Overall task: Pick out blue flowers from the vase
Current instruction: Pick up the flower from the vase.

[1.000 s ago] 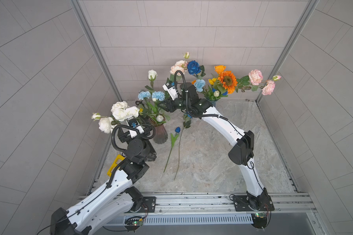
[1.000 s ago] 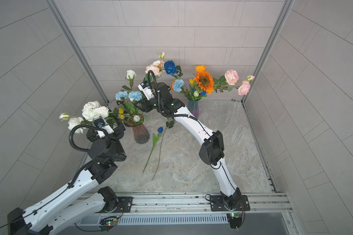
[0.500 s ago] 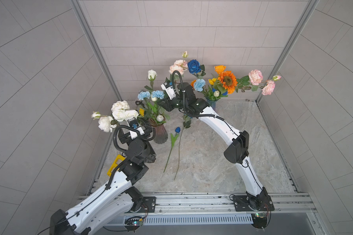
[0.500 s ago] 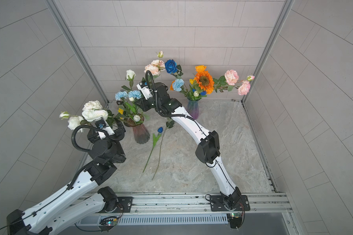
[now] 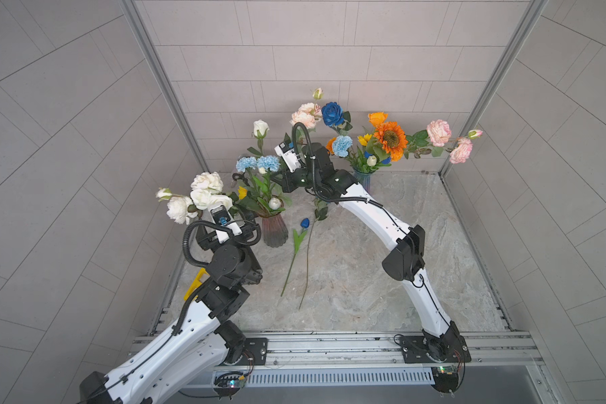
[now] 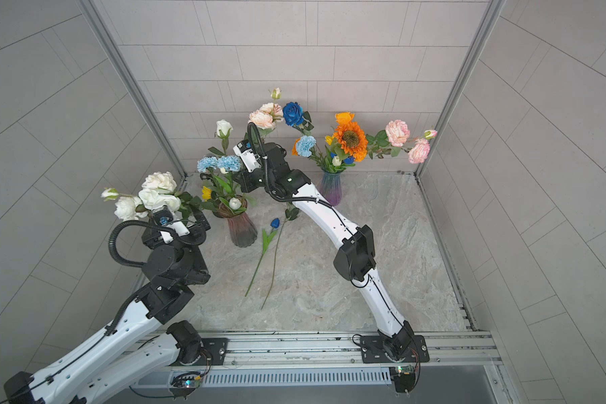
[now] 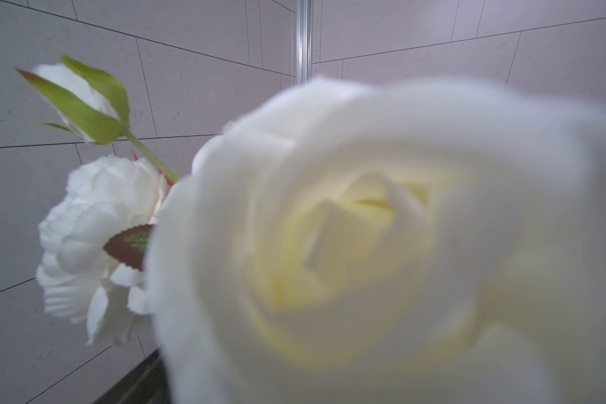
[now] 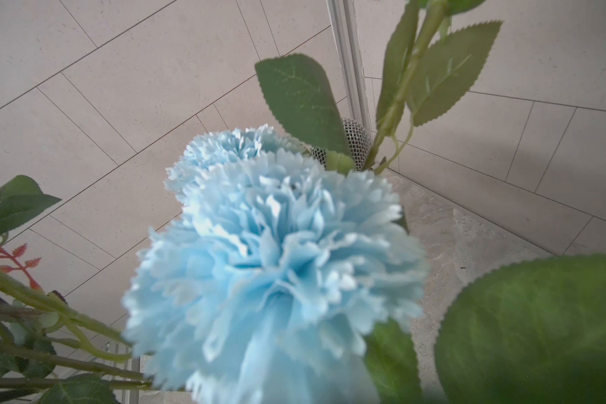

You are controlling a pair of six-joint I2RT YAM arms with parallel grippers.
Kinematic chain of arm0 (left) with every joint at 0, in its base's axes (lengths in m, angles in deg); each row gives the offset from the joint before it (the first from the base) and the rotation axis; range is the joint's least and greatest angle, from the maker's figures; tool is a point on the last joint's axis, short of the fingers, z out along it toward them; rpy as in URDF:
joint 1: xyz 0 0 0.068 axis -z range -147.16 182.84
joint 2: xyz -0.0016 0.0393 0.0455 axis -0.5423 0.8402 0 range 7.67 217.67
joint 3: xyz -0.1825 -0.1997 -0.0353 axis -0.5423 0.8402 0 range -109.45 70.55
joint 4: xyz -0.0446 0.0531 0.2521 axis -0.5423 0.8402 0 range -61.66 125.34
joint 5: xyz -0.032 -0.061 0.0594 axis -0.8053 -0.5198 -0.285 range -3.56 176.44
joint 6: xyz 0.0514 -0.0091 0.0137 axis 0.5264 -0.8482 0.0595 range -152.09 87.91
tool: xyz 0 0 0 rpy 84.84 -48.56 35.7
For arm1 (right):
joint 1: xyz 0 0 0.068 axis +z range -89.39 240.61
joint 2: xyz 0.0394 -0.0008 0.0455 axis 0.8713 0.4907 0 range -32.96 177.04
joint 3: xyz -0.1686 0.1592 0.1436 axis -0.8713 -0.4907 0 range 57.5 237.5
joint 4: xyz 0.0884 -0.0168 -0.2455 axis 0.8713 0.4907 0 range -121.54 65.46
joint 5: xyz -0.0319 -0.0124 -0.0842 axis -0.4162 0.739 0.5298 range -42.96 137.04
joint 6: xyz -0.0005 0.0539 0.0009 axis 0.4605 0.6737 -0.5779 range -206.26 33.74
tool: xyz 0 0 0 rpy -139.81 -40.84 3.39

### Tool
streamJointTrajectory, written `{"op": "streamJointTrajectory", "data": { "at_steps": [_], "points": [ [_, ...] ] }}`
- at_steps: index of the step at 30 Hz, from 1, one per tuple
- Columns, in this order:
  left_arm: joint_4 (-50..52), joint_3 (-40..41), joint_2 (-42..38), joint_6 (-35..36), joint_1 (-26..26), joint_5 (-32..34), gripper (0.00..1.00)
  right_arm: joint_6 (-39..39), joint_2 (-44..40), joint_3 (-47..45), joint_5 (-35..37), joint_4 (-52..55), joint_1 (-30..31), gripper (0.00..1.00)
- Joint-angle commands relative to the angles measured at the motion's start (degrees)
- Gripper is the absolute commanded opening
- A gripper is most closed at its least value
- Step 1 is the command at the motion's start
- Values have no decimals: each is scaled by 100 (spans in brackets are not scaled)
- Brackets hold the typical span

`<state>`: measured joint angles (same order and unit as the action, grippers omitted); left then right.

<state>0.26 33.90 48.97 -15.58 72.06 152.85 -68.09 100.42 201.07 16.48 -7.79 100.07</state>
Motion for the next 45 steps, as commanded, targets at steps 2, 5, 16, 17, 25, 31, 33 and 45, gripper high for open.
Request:
{"op": "streamJointTrajectory", "data": {
  "at_steps": [2,5,16,17,25,31,33,45],
  "points": [
    [35,54,-69,-41,-35,16,96,-106,-257,53,113,5,62,28],
    [71,55,-101,-60,-38,9,96,-27,-148,74,90,-84,62,32],
    [167,56,-109,-151,-37,-69,96,141,176,236,130,-464,88,36],
    [201,51,-101,-174,-41,-97,96,160,233,297,147,-478,88,36],
    [162,95,-167,-118,-38,-121,96,139,329,411,186,-449,80,16],
    [206,135,-302,-96,-39,-103,96,123,193,406,141,-382,80,9],
    [201,145,-323,-87,-39,-95,96,63,52,371,130,-320,88,9],
    [232,160,-387,-24,-43,-47,96,-340,-870,-25,277,-161,202,10]
  ]
}}
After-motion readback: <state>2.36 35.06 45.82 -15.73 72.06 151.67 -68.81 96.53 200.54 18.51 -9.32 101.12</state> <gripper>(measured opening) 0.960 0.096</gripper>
